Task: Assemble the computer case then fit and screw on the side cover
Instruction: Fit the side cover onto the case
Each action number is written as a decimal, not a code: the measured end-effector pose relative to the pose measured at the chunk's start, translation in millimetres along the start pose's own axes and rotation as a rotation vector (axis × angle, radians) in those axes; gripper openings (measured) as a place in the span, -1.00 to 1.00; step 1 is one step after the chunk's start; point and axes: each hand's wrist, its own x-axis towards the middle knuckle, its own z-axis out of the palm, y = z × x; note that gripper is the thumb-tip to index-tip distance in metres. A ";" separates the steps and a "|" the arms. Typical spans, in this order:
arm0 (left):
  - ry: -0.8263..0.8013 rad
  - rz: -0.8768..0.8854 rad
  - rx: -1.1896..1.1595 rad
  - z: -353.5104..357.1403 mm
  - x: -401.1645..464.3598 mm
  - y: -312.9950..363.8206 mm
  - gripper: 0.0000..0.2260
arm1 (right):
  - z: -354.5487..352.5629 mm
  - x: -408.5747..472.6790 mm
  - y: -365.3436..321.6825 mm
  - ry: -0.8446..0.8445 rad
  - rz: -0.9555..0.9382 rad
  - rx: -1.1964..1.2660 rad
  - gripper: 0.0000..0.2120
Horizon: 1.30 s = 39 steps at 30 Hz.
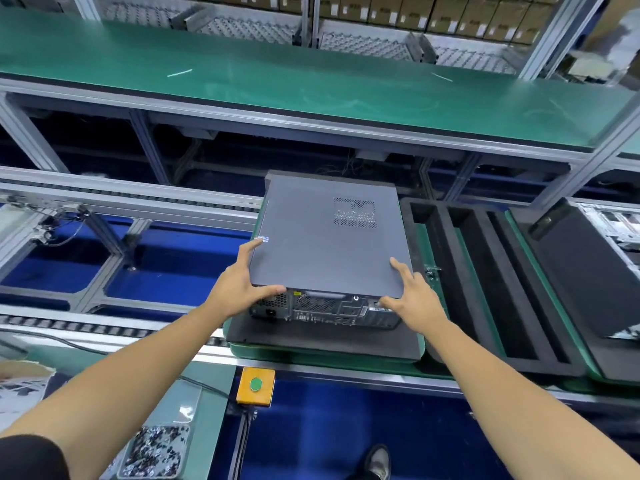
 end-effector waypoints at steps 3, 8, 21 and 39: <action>-0.013 -0.022 -0.028 -4.0 16.9 4.1 -0.04 | -4.2 10.2 -3.2 -0.003 0.030 -0.009 -0.14; -0.038 -0.062 -0.011 -4.0 39.5 0.4 -0.07 | -9.3 29.9 -9.6 -0.045 0.042 -0.002 -0.12; -0.139 -0.052 0.041 -7.2 50.4 -10.7 -0.23 | -12.3 39.7 -2.7 -0.100 0.010 -0.022 -0.18; -0.011 0.303 0.512 137.1 122.5 151.1 -0.67 | 13.0 49.1 68.8 -0.405 0.135 0.286 -0.55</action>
